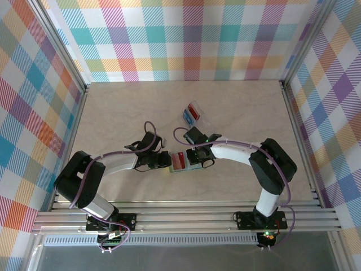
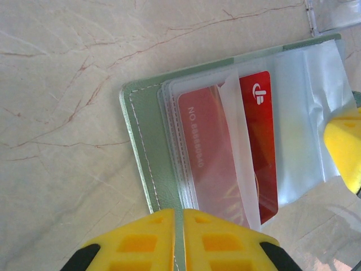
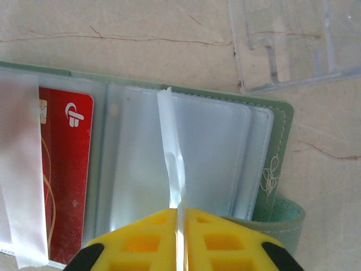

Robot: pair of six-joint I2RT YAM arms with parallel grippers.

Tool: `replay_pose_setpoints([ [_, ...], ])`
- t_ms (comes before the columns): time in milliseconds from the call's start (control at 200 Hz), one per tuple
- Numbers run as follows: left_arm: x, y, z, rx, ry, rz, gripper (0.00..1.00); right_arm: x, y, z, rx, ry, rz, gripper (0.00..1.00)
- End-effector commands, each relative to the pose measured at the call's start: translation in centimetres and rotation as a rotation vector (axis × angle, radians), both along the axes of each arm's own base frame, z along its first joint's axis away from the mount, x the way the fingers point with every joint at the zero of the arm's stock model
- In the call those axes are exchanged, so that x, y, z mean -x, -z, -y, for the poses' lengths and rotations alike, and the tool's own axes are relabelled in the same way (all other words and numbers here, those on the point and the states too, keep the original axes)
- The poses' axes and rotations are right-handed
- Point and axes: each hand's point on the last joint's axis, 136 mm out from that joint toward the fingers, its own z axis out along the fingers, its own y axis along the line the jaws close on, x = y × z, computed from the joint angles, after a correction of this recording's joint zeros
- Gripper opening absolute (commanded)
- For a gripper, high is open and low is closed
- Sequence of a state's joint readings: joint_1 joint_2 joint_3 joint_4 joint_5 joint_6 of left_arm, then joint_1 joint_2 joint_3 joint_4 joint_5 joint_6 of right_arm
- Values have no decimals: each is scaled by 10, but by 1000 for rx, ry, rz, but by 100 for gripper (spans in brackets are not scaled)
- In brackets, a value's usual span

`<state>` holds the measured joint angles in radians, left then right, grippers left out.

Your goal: Put the credit cards into the card holder

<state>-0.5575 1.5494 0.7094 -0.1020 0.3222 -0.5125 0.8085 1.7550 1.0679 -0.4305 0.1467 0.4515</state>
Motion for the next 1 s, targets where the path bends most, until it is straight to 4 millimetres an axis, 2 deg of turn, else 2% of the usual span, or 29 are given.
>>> replay_pose_setpoints([
  [0,4,8,-4,-3,-13,-39,13,-2,-19,-8,-12,-24,41,10],
  [105,4,8,-3,-2,-14,-40,13,-3,-26,-14,8,-39,66,9],
  [320,3,11,-3,-2,-15,-47,13,0,-36,-39,-9,-92,82,3],
  [640,3,12,-2,6,-26,-56,13,8,-28,-79,-95,-146,22,5],
  [800,4,9,-1,32,-37,-61,13,7,-21,-85,-98,-137,4,10],
  [995,4,2,0,84,-50,-65,13,5,-21,-89,-106,-128,0,11],
])
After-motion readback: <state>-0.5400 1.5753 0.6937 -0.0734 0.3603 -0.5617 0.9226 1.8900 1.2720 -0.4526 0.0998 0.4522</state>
